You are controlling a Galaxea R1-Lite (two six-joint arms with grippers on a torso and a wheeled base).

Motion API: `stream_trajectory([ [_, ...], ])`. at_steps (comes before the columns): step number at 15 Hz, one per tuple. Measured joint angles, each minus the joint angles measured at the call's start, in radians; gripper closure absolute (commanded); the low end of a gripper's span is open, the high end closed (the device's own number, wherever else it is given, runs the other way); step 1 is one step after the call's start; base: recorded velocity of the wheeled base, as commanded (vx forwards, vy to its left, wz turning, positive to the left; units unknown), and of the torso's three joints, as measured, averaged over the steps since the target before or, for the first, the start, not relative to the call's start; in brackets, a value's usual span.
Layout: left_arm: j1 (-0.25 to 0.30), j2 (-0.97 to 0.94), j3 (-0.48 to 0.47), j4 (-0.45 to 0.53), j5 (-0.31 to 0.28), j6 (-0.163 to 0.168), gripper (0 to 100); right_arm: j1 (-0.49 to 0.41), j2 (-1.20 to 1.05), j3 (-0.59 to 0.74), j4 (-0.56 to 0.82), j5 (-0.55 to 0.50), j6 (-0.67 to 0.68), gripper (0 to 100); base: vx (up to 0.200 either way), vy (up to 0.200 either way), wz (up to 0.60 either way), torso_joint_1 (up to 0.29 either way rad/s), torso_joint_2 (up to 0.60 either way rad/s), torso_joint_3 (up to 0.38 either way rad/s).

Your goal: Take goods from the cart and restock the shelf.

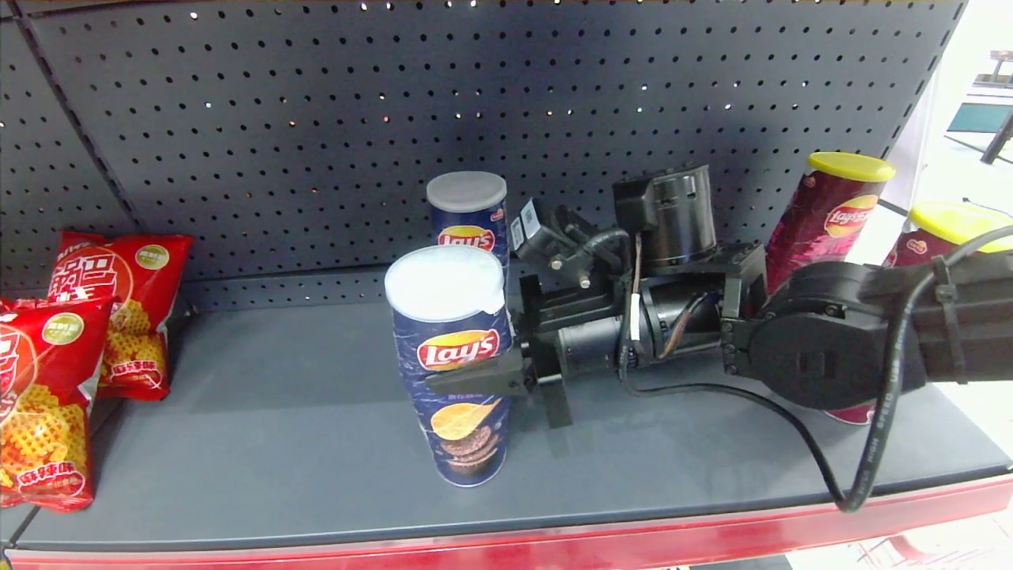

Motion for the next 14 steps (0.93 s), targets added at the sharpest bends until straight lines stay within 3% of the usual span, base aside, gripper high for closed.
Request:
stream_trajectory([
  [14,0.000,0.000,-0.001,0.000,0.000,0.000,0,-0.086,-0.059,0.079,0.002,-0.001,-0.006,100,0.000,0.000,0.00,0.000,0.00,0.000],
])
